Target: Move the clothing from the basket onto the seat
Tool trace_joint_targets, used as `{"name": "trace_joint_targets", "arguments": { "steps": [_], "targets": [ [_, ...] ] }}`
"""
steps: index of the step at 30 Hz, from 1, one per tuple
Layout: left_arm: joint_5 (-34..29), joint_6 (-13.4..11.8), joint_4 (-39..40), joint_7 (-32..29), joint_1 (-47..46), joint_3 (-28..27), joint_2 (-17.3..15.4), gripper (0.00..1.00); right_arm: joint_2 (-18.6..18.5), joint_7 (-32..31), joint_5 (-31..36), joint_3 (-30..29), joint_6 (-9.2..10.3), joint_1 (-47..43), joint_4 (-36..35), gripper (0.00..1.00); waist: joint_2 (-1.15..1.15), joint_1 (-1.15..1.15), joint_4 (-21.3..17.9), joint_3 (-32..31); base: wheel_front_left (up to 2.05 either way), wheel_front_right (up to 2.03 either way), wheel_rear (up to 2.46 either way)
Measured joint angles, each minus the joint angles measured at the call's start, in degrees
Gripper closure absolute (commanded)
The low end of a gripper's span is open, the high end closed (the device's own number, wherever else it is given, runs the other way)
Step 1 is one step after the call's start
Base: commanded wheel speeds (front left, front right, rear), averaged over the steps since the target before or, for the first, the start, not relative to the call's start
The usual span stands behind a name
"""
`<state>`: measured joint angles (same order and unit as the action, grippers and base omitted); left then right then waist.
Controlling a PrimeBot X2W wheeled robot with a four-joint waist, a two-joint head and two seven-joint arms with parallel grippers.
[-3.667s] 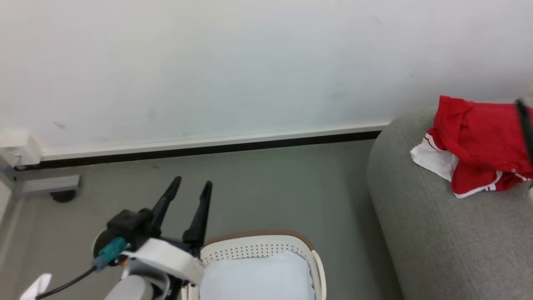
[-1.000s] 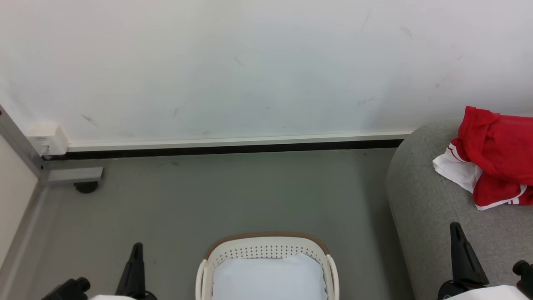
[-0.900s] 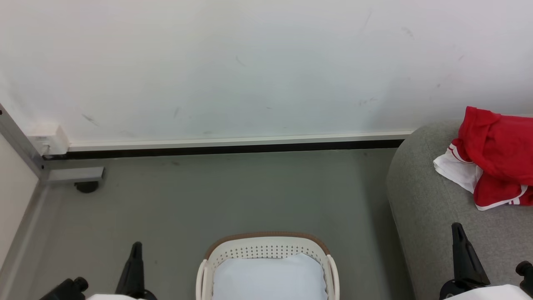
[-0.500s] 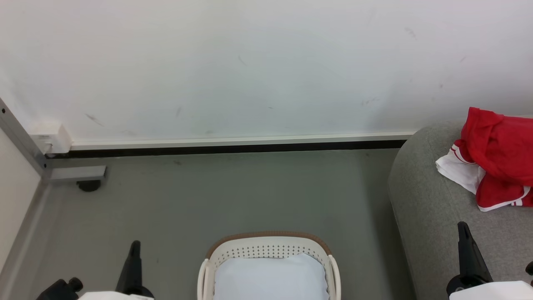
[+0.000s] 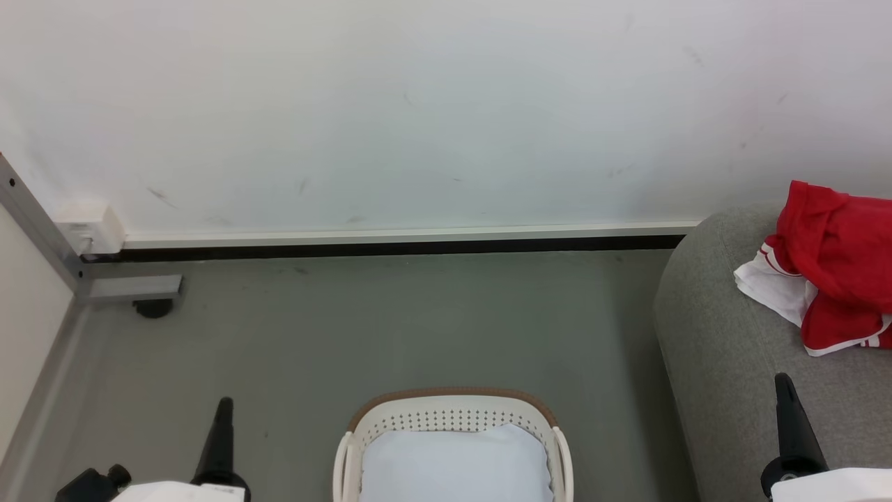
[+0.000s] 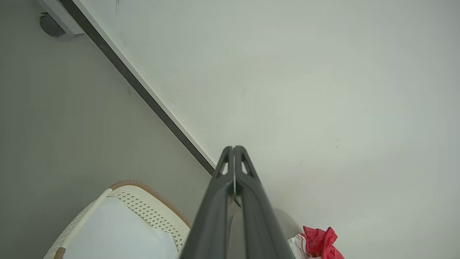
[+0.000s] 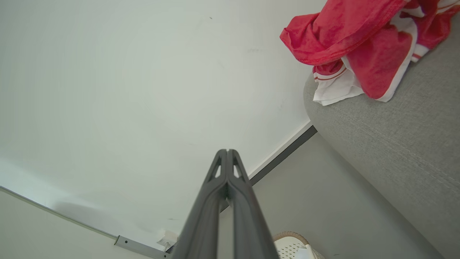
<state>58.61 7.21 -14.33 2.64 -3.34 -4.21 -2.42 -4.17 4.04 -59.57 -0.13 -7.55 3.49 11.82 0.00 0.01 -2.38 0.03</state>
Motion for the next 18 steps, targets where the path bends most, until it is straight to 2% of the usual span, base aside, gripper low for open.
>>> {"name": "trace_joint_targets", "arguments": {
  "steps": [18],
  "targets": [
    [10.4,0.0,0.0,-2.7,-0.9,-0.7,0.0,1.00,0.0,-2.9,-10.5,-1.4,0.00,0.9,0.6,1.00,0.00,0.00,0.6,0.0,0.00,0.00,0.00]
  ]
}}
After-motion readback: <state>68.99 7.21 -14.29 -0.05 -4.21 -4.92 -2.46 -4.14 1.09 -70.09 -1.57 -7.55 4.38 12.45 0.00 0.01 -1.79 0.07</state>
